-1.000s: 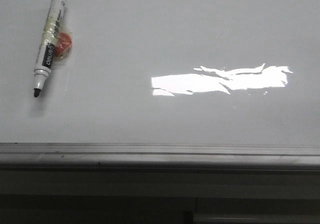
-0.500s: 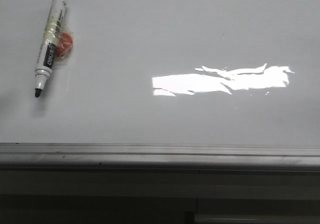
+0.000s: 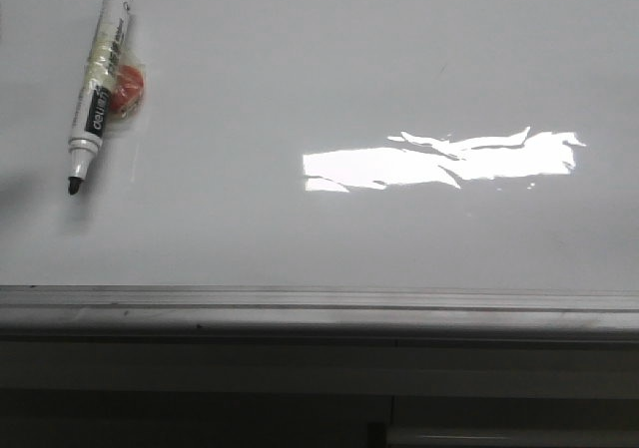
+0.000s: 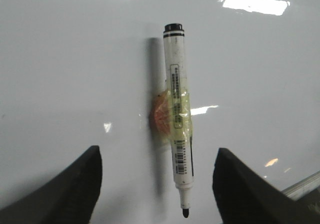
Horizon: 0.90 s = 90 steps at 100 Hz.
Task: Write number 0 on whiteboard
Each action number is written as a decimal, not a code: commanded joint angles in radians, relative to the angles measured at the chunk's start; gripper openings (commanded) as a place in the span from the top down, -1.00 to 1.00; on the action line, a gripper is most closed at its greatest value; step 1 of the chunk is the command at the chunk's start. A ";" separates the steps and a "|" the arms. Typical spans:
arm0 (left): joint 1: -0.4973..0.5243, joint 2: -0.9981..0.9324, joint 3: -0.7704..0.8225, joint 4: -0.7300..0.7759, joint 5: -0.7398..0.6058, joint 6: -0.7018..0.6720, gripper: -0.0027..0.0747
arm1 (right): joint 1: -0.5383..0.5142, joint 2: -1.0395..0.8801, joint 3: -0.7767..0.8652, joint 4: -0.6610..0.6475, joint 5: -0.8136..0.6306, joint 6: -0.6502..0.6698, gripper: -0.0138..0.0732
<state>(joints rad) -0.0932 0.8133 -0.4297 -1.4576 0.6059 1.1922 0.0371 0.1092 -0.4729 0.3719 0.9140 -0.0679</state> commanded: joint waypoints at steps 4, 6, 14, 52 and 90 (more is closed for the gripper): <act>-0.007 0.001 -0.035 -0.061 0.021 0.022 -0.21 | 0.002 0.027 -0.031 0.008 -0.075 -0.014 0.84; -0.007 0.001 -0.035 -0.065 0.028 0.022 -0.21 | 0.002 0.027 -0.031 0.008 -0.075 -0.014 0.84; -0.007 0.001 -0.035 -0.087 0.064 0.025 -0.21 | 0.002 0.027 -0.031 0.008 -0.075 -0.014 0.84; -0.007 -0.005 -0.054 -0.188 0.223 0.096 -0.21 | 0.002 0.027 -0.031 0.008 -0.075 -0.014 0.84; -0.291 -0.201 -0.153 0.731 -0.232 -0.806 -0.07 | 0.002 0.027 -0.031 0.008 -0.075 -0.014 0.84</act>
<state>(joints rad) -0.2915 0.6335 -0.5471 -0.9587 0.4828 0.6683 0.0371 0.1092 -0.4729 0.3702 0.9140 -0.0693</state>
